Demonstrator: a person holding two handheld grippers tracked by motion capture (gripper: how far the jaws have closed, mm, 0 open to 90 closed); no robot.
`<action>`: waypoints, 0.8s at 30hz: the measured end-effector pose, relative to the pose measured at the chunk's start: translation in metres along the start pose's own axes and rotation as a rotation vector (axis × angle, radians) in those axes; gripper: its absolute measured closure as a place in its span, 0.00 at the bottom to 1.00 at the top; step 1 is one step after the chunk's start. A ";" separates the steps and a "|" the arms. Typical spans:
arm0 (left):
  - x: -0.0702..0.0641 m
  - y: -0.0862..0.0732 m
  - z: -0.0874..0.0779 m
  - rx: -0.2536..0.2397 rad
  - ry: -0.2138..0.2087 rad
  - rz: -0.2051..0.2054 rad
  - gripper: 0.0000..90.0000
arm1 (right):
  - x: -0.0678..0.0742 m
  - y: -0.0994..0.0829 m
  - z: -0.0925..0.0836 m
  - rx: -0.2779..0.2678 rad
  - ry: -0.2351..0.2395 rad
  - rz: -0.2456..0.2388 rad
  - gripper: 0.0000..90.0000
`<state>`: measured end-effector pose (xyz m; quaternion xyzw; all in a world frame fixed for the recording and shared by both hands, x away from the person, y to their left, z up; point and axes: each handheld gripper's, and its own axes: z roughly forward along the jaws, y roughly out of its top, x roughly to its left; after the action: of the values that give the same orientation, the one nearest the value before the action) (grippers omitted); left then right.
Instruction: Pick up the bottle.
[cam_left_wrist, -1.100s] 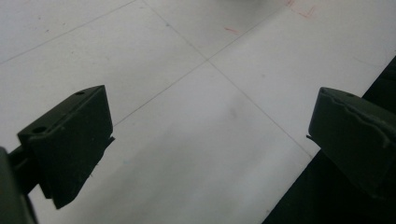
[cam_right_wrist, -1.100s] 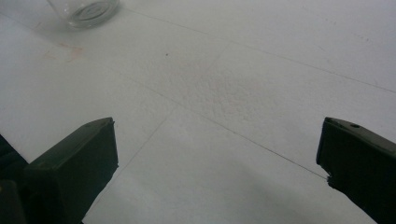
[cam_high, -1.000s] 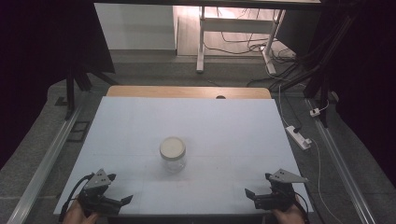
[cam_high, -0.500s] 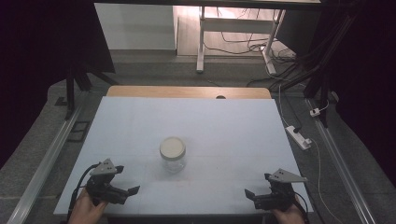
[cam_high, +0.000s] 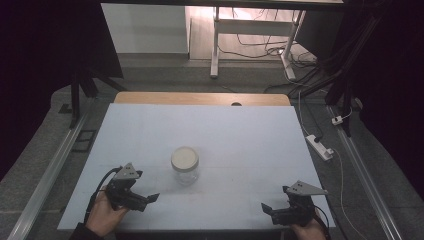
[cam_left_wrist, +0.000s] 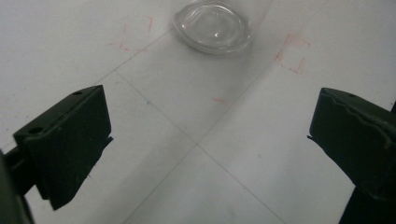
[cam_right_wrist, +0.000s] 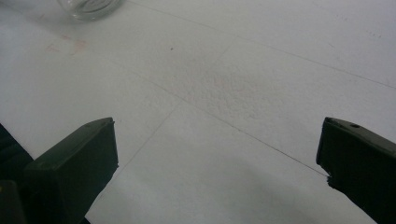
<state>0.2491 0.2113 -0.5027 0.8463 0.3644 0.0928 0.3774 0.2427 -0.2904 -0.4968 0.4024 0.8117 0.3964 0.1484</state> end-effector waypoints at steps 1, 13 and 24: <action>0.000 0.002 0.001 0.001 -0.006 0.004 0.00 | 0.000 0.000 0.000 0.000 0.000 -0.001 0.00; 0.010 0.024 0.024 -0.003 -0.064 0.039 0.00 | 0.000 0.000 0.000 0.001 0.003 0.002 0.00; 0.013 0.046 0.046 -0.010 -0.092 0.065 0.00 | 0.000 0.000 0.000 0.001 0.005 0.002 0.00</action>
<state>0.3035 0.1737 -0.5040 0.8591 0.3187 0.0680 0.3947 0.2429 -0.2907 -0.4969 0.4022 0.8119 0.3973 0.1460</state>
